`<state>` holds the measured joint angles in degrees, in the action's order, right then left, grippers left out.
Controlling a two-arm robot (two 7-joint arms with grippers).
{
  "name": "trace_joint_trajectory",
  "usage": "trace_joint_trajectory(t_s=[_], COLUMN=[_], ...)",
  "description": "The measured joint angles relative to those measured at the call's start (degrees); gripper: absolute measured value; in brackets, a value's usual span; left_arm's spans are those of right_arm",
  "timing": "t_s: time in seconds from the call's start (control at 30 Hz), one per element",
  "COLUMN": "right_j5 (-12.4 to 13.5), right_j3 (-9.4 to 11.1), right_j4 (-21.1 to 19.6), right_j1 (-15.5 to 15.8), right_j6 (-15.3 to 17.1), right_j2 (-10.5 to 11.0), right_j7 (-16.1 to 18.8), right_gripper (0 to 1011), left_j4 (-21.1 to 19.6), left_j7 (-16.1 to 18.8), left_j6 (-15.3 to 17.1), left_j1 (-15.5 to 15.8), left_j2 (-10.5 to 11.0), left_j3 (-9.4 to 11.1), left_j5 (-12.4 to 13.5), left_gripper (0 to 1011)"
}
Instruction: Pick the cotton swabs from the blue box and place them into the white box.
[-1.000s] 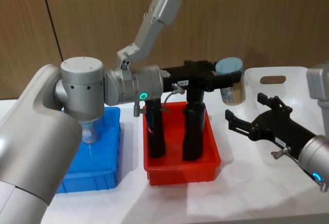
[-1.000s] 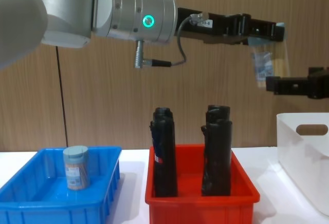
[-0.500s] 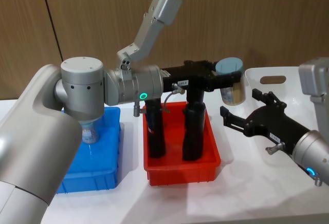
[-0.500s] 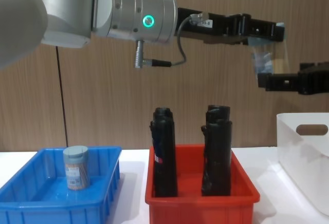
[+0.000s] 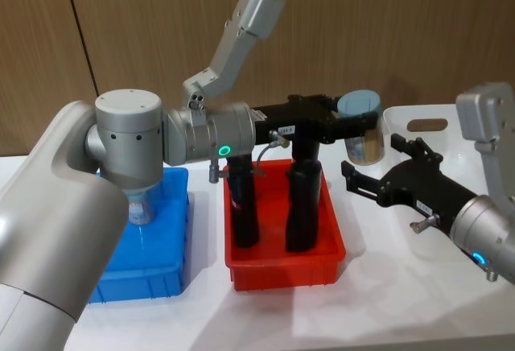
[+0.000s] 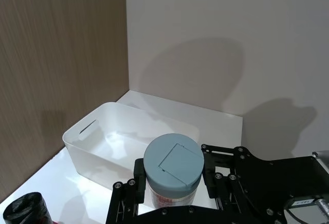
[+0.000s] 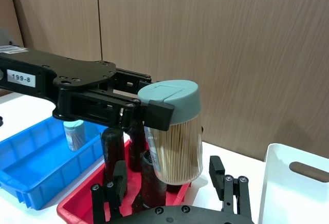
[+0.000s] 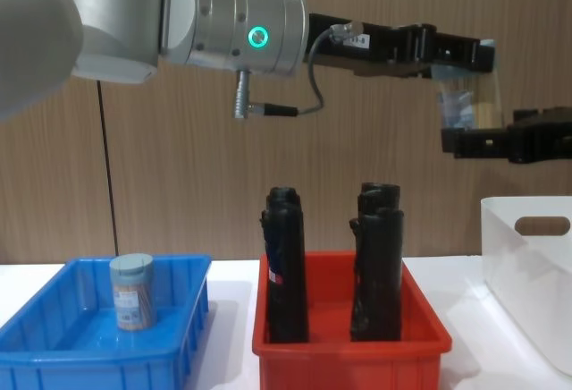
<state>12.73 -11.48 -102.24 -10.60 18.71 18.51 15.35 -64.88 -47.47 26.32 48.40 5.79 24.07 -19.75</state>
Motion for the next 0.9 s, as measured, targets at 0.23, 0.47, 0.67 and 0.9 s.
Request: trace_joint_trajectory(t_s=[0.23,0.47,0.67,0.9], right_j5=[-0.8,-1.6,-2.1,-2.3], right_j3=[-0.2,-0.4,-0.6,-0.8], right_j4=[1.4,2.7,3.7,4.3], right_j1=[-1.3,-2.5,-3.4,-4.1], right_j6=[0.2,0.4,0.4,0.4], right_j2=[-0.5,-1.0,-1.4,-1.7], right_j7=[0.4,0.8,1.2,1.5], right_gripper=[1001,1002,1002,1002], left_j4=[0.0,0.0,0.0,0.0], left_j7=[0.0,0.0,0.0,0.0], left_j6=[0.0,0.0,0.0,0.0], left_j1=[0.0,0.0,0.0,0.0], left_j2=[0.0,0.0,0.0,0.0], left_j3=[0.0,0.0,0.0,0.0], left_j5=[0.0,0.0,0.0,0.0], left_gripper=[660,660,660,660])
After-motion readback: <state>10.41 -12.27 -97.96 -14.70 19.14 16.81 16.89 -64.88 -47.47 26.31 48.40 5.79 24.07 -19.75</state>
